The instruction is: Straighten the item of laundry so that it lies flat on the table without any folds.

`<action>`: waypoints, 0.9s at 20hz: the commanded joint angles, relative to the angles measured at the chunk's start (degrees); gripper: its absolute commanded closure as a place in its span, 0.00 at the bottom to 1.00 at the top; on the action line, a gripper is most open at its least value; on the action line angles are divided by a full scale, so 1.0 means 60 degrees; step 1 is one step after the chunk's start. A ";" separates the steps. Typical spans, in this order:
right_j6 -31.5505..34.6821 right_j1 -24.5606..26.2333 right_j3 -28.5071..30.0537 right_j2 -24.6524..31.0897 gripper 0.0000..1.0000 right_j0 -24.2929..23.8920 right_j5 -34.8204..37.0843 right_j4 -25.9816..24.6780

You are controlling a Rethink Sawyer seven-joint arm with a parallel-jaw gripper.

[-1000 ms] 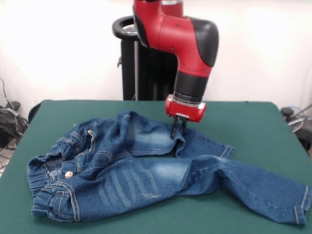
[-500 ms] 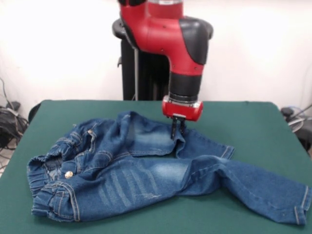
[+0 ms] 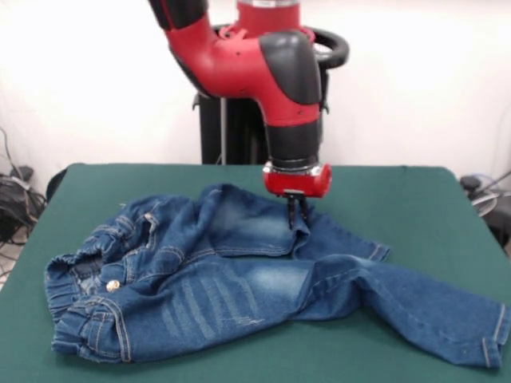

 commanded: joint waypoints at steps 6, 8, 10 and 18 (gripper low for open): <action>0.3386 0.0782 0.0173 0.1706 1.00 0.2711 -0.0109 0.1874; 0.3480 0.0780 0.0193 0.1968 1.00 0.2707 -0.0154 0.1943; 0.3511 0.0718 0.0185 0.2158 1.00 0.2758 -0.0196 0.2027; 0.2674 0.0784 0.0007 0.2037 1.00 0.2215 0.0251 0.1668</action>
